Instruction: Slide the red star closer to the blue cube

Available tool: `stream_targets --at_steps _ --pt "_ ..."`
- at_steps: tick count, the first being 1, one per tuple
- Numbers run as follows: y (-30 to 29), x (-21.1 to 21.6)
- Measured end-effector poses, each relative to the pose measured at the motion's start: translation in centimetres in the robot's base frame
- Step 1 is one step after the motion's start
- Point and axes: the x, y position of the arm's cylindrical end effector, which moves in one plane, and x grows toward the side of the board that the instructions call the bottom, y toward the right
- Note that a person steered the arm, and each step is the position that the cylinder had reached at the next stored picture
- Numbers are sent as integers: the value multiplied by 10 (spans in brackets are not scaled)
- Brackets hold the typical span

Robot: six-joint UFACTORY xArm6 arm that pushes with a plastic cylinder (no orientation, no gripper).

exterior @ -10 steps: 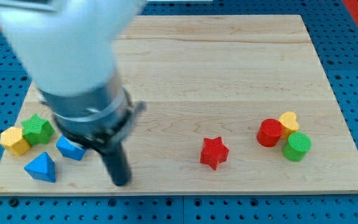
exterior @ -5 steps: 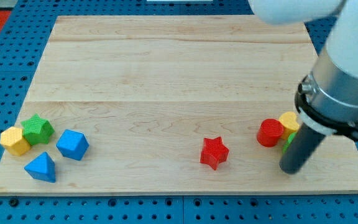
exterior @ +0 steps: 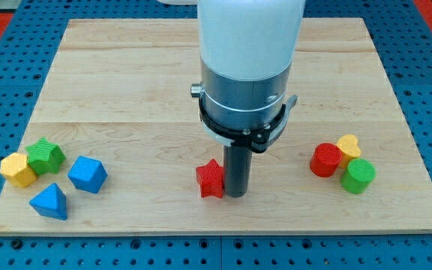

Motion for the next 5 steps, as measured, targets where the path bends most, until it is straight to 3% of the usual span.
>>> stream_targets --at_steps 1,5 --pt "3 -24" --pt "-129 -27"
